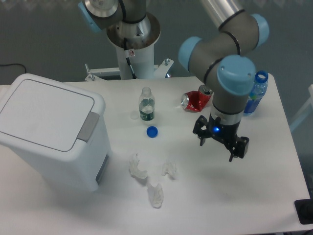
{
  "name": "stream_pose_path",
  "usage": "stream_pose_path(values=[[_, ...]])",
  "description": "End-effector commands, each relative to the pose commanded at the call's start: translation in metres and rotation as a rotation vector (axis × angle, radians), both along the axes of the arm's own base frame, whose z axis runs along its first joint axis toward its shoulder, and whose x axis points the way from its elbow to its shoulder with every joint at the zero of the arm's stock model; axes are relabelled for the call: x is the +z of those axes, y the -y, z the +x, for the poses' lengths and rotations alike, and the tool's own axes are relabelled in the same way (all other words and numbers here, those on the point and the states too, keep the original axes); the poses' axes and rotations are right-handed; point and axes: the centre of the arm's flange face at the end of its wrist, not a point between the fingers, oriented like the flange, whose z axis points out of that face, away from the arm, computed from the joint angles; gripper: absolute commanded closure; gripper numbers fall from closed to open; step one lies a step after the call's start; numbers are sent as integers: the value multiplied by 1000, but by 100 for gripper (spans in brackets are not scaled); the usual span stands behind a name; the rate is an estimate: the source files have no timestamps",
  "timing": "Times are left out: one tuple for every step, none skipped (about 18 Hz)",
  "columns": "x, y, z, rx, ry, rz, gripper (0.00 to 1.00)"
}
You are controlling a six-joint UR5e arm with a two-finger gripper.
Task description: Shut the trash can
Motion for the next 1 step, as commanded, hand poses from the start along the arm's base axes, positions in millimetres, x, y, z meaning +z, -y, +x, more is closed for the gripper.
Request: stream_pose_path(values=[[-1,0,1,1,-2,-7,0]])
